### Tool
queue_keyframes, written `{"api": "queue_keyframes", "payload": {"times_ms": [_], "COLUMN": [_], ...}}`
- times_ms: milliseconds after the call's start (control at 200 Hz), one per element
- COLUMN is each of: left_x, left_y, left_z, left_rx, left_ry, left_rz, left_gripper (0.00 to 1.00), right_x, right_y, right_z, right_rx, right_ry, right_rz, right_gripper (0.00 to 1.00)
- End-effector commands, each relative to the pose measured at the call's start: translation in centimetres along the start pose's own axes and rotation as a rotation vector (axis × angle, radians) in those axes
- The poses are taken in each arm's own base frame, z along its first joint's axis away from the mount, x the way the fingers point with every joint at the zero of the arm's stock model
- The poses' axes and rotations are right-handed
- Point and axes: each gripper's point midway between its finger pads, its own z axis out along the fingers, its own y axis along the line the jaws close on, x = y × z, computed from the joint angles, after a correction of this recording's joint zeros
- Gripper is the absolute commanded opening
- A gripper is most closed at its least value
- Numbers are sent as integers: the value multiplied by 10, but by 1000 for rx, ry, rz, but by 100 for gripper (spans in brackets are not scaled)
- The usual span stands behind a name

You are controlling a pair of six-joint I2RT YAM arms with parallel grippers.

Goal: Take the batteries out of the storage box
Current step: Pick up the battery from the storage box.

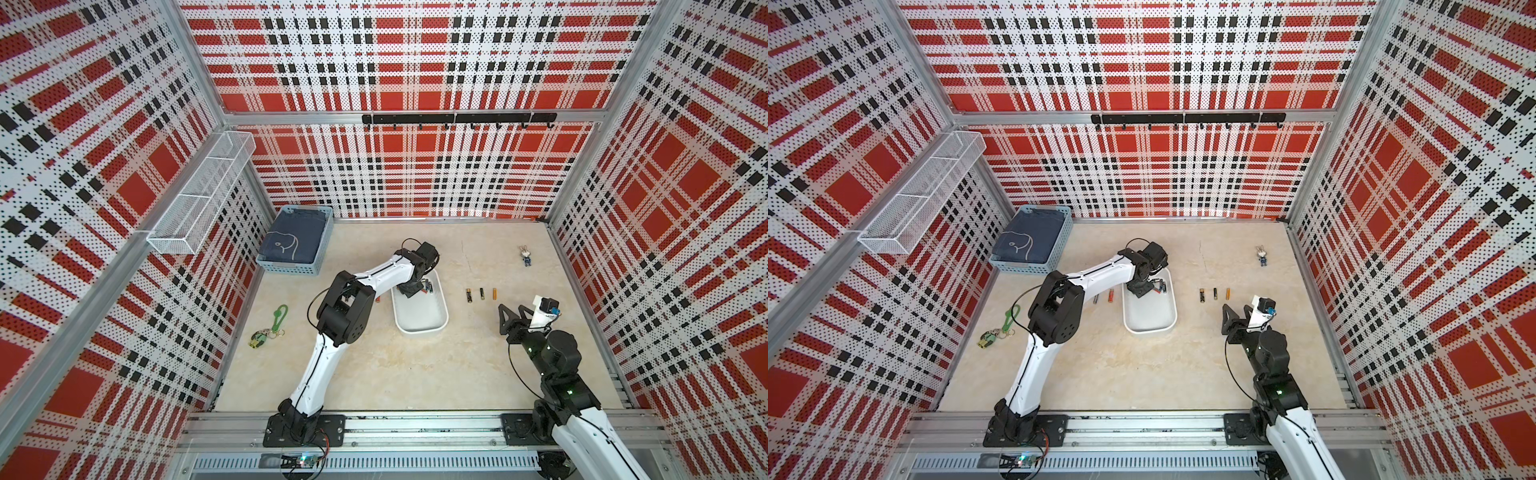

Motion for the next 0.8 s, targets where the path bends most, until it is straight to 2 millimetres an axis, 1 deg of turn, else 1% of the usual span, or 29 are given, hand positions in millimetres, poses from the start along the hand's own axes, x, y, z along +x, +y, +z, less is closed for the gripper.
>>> {"api": "queue_keyframes", "payload": {"times_ms": [0,95,140,230,306,391,501,601,732,792], "left_x": [12,4,1,-1,4,9,17,22,24,28], "left_y": [-28,-27,-26,-28,-30,-32,-27,-22,-16,-14], "left_z": [20,17,17,21,27,29,31,27,20,19], "left_rx": [91,124,142,182,178,180,162,147,134,125], "left_ry": [33,-7,-21,-27,-6,5,34,53,59,78], "left_rz": [6,-20,-35,-63,-69,-74,-85,-99,-128,-133], "left_gripper": [22,34,36,36,35,36,36,31,30,31], "right_x": [1,1,1,2,1,1,1,1,2,2], "right_y": [0,0,0,0,-1,0,-1,-1,-1,-1], "right_z": [0,0,0,0,0,0,1,1,1,2], "right_rx": [1,2,2,2,2,2,4,3,5,5], "right_ry": [-6,-5,-5,-3,-4,-5,-4,-4,-1,2], "right_rz": [4,4,3,3,3,4,6,6,3,4], "right_gripper": [72,72,72,72,72,72,72,73,73,73]}}
